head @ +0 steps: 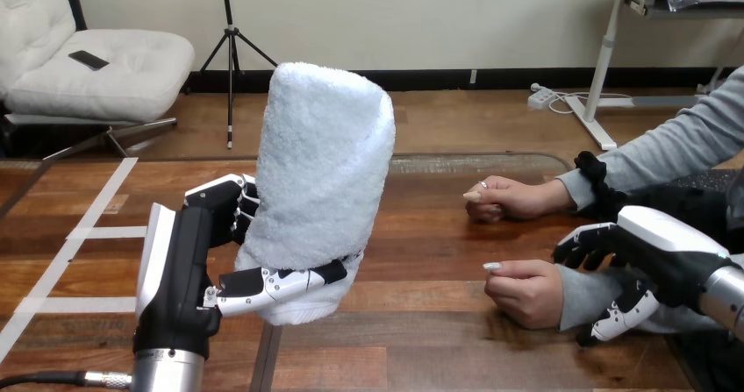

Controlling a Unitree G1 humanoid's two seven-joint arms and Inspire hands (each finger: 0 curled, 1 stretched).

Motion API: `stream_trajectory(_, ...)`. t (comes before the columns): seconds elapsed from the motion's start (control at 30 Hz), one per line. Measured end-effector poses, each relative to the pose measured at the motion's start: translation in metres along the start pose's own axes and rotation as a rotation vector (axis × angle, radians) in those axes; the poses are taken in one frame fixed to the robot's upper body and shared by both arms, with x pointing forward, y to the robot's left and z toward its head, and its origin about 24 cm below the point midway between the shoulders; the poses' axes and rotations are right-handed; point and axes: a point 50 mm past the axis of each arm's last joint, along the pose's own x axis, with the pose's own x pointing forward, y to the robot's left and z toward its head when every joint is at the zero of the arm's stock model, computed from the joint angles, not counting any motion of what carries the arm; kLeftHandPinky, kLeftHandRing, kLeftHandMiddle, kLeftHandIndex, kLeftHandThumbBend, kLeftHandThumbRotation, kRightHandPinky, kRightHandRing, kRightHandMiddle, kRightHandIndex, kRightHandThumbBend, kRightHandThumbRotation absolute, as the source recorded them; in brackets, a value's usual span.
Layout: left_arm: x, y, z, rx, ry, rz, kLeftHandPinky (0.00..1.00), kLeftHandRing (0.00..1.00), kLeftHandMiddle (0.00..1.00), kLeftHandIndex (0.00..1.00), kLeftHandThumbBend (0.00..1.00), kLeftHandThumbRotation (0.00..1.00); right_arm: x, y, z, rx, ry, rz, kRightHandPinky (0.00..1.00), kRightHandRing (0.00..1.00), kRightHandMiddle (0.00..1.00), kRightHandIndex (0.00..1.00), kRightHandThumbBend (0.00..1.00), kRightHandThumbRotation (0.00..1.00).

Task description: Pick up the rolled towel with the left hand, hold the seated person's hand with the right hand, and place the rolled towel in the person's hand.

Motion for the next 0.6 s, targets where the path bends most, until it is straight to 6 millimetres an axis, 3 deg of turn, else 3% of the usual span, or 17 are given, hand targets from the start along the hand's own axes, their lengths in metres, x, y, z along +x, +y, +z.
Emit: stream_trajectory(0.6,0.0,0.0004,0.0031,-0.002,-0.033,-0.002,0.27,0.31,0.35,0.39,0.65,0.0,0.0047,0.0024,-0.0013,-0.069,0.017,0.003,0.62,0.69,0.7,0.69,0.97,0.04)
